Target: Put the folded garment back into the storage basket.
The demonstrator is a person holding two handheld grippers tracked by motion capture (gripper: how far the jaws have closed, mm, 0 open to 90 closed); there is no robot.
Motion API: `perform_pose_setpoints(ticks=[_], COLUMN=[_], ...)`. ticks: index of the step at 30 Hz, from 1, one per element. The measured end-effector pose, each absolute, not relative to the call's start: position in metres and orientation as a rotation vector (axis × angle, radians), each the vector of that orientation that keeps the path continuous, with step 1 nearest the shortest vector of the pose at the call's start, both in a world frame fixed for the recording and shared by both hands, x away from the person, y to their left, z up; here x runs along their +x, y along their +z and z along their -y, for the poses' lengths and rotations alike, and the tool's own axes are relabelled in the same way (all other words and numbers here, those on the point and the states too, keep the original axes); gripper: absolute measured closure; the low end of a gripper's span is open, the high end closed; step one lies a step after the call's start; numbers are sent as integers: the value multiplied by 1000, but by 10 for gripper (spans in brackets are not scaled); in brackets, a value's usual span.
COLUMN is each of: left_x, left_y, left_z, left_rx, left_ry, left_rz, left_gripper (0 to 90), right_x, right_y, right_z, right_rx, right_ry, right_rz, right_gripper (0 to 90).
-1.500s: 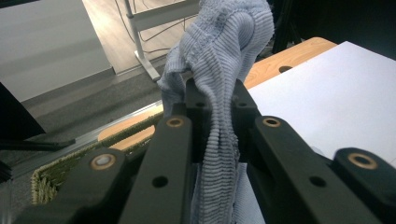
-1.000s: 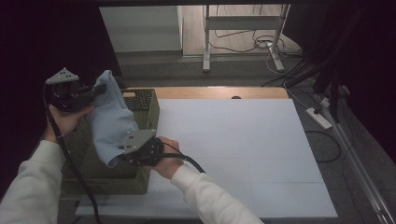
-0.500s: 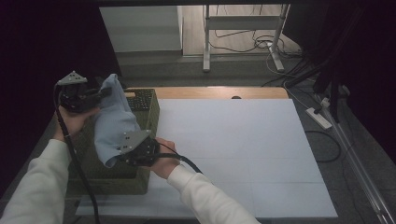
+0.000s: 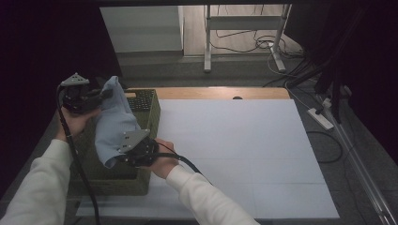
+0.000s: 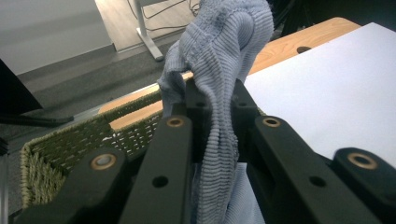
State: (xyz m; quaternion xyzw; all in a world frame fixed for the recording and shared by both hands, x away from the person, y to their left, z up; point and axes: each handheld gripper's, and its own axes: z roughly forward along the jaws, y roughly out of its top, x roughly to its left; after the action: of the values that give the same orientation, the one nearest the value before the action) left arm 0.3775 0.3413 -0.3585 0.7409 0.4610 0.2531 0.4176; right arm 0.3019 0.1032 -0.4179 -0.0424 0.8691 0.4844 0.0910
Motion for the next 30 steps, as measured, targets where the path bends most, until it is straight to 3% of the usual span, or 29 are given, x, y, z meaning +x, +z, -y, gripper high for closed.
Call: perform_pose_setpoints(ticks=[30], left_x=[401], left_y=[-399], left_z=[-348], left_rx=[1914], left_ry=[563], left_rz=[-1206], left_gripper=[823], right_x=[313], right_y=[-449], right_z=[-137], right_rx=[-63], right_ry=[1327], right_rz=[-2706], right_gripper=[763])
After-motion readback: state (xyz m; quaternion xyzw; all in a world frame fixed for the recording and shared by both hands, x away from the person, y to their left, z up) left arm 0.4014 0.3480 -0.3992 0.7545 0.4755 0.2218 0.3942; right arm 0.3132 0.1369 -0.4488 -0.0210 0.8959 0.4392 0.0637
